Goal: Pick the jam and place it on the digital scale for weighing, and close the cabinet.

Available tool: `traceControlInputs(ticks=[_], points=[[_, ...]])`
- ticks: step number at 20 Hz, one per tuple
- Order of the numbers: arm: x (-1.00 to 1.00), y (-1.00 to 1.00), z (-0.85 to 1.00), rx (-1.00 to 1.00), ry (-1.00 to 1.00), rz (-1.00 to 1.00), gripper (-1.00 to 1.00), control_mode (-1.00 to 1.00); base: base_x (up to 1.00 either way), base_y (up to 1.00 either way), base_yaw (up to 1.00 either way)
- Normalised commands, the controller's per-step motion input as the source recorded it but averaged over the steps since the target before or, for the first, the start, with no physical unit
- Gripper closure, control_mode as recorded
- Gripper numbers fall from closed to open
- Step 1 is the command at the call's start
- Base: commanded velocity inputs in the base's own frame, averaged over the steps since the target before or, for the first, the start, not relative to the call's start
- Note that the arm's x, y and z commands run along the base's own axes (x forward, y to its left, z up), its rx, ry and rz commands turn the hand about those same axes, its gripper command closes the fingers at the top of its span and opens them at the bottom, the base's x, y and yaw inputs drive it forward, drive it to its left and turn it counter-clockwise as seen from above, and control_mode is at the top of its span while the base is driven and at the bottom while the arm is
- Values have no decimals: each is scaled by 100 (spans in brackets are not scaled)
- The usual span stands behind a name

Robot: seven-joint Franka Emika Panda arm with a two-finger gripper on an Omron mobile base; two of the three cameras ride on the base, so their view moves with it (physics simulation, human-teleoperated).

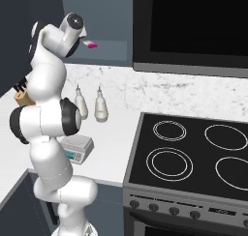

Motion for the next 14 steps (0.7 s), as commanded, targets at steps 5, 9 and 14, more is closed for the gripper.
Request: traceControlInputs(ticks=[5,9,14], points=[[13,-1,-1,0,8,3,-100,-100,0,0,0],[20,19,-5,0,9,0,100,-100,0,0,0],[33,8,-1,0,11,0,100,-100,0,0,0]])
